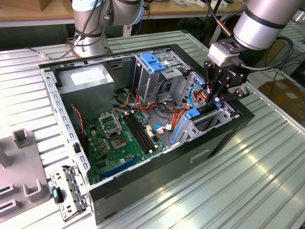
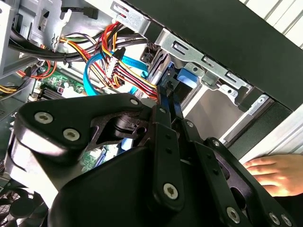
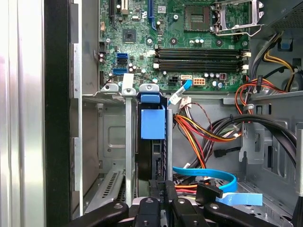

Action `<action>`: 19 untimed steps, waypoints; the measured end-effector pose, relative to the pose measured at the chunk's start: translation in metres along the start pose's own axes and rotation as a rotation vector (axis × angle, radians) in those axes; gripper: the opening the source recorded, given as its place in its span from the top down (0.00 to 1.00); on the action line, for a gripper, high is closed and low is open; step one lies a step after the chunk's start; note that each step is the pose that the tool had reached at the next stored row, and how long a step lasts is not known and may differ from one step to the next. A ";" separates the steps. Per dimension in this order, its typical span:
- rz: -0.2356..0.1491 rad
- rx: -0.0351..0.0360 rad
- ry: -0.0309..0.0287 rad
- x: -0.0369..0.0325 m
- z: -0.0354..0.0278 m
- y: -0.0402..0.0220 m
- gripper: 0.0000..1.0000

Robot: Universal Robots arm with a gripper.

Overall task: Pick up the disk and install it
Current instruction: 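Insert the first disk wire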

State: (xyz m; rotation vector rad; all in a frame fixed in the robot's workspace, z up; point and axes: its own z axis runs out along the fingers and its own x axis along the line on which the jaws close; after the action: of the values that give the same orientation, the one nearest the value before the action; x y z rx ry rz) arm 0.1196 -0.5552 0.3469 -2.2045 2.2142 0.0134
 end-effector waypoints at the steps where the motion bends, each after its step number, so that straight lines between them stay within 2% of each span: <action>1: 0.000 0.0000 -0.0001 0.0000 0.0000 0.0000 0.84; 11: 0.004 -0.0002 0.0000 0.0000 0.0018 0.0000 0.84; 19: 0.005 -0.0032 -0.0004 0.0001 0.0058 0.0001 0.84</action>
State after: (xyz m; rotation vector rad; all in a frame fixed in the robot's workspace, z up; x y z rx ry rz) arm 0.1196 -0.5552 0.3410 -2.2003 2.2212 0.0175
